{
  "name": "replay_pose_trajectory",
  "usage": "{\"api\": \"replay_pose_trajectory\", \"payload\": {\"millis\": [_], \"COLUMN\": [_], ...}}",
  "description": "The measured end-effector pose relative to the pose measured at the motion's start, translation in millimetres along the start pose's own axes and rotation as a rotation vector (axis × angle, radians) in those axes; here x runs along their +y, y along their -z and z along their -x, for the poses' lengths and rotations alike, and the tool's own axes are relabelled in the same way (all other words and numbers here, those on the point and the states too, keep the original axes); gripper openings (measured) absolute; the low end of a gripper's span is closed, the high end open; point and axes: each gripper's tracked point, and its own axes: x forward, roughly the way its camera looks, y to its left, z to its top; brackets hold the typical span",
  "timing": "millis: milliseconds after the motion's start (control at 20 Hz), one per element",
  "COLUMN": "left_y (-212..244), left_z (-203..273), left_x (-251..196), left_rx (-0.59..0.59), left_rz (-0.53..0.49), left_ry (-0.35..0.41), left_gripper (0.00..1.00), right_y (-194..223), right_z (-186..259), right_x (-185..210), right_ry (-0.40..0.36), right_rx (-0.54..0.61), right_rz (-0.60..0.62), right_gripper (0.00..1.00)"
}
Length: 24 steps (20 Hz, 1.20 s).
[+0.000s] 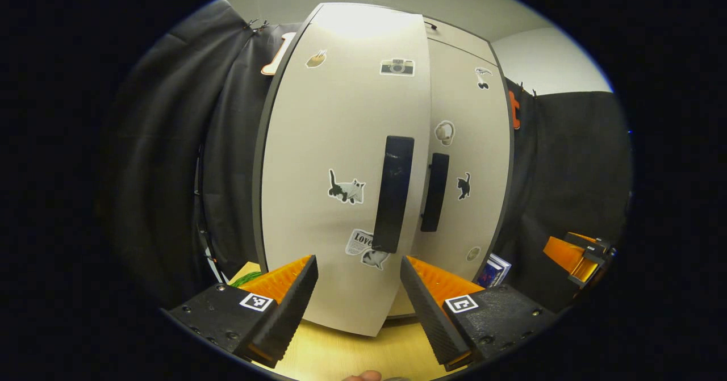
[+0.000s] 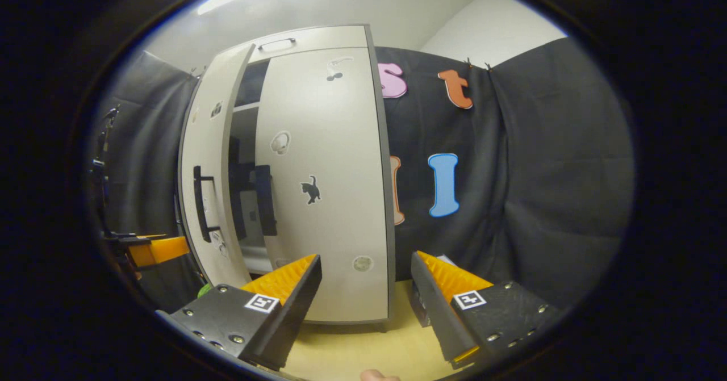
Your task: Grasp the bottle in the cabinet with the left hand and place it on the coaster, then close the right door with the right hand and the left door with the left hand.
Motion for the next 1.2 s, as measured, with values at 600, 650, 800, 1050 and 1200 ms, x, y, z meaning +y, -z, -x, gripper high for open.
{"api": "replay_pose_trajectory", "payload": {"millis": [600,650,800,1050,1200], "left_y": [-91.1,-96.0,-109.0,-104.1,-95.0], "left_z": [-4.3,-2.6,-0.1,-7.9,-22.8], "left_x": [-62.8,-70.8,-94.4,-150.7,-200.8], "left_rx": [-0.163,-0.172,-0.206,-0.208,-0.201], "left_rz": [-0.063,-0.065,-0.063,-0.073,-0.051], "left_ry": [-0.024,-0.020,-0.010,0.018,0.065], "left_gripper": [0.94,0.89,0.94,0.94,0.94], "right_y": [-77.3,-75.4,-74.0,-80.8,-87.3], "right_z": [-3.1,-4.2,-6.1,-17.2,-26.3], "right_x": [-29.9,-33.4,-46.4,-86.3,-134.1], "right_ry": [-0.049,-0.056,-0.081,-0.111,-0.086], "right_rx": [-0.141,-0.133,-0.112,-0.125,-0.134], "right_rz": [0.009,0.015,0.036,0.053,0.071], "right_gripper": [0.96,0.96,0.93,0.96,0.96]}}
